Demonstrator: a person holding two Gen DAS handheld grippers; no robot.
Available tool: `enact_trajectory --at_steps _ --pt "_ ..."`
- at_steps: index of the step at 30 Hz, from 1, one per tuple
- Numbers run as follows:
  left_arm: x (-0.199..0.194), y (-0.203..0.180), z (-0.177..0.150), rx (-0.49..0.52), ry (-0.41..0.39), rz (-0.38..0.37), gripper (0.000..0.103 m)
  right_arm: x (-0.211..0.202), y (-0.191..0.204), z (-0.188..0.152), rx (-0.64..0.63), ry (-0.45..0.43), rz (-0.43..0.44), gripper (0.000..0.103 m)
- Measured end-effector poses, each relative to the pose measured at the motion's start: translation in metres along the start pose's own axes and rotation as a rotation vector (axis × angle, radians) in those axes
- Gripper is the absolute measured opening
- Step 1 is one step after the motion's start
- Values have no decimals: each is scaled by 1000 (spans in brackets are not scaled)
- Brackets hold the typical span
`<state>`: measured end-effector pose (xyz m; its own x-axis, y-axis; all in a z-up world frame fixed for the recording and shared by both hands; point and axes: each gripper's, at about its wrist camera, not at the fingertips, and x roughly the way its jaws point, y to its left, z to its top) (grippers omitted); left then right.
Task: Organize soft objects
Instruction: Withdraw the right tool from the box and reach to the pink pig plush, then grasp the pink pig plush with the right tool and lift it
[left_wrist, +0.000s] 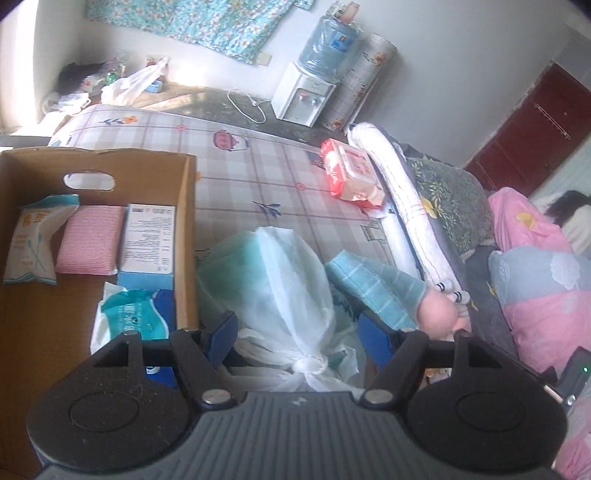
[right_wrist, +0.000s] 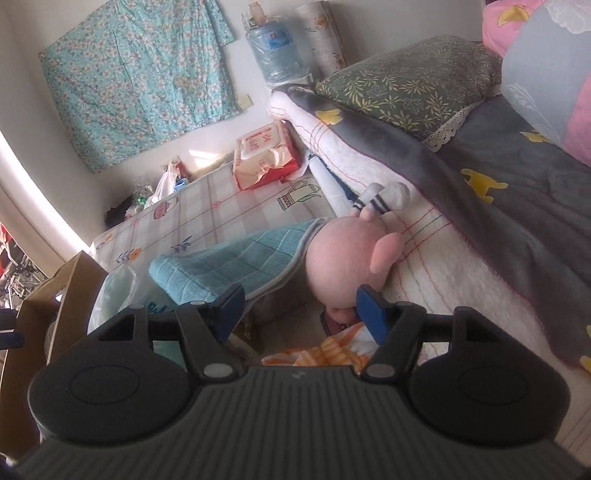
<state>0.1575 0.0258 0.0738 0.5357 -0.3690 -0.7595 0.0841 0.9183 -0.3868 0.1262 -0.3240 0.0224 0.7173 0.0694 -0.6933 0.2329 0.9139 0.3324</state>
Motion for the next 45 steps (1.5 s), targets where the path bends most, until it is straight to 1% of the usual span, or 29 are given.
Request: enact_trajectory --at_steps 1,4,8,10,13,16,17,20,24,27,31,34,37,40,43,45 --pt "8 -16 -3 34 16 -11 74 10 -5 3 5 3 -31 67" --pt "21 -55 -14 115 44 -36 75 39 -20 9 21 12 -60 67" --pt "29 -89 -34 147 44 -86 79 63 -23 12 -8 13 -53 67" --pt "30 -98 -43 139 33 -88 78 71 -23 13 -25 9 -50 67" --pt "29 -108 -56 146 -5 -74 78 80 -22 15 -38 8 -59 66" --pt "31 -113 -69 164 -35 -29 78 85 -23 18 -44 -2 -57 62" --pt "33 -113 -73 161 -38 -27 78 85 -23 18 -45 -3 -53 62" --pt "35 -110 -86 133 -34 -54 78 83 -22 18 -48 -9 -46 55" --pt "30 -108 -99 126 -56 -60 77 70 -18 15 -76 -25 -45 53" --pt "23 -107 -106 144 -82 -53 77 52 -13 14 -141 -52 -60 53" --pt "17 -101 -114 145 -89 -55 77 20 5 7 -325 -120 -92 53" --pt "14 -96 -121 153 -79 -63 77 -5 25 -7 -539 -182 -107 54" --pt "12 -92 -127 159 -78 -65 77 -26 50 -38 -836 -231 -98 54" --pt "10 -87 -132 162 -92 -65 77 -37 69 -76 -1099 -245 -76 54" --pt "10 -83 -133 154 -101 -71 76 -37 84 -118 -1347 -257 -116 55" --pt "12 -81 -133 149 -99 -72 75 -37 90 -143 -1475 -284 -141 57"
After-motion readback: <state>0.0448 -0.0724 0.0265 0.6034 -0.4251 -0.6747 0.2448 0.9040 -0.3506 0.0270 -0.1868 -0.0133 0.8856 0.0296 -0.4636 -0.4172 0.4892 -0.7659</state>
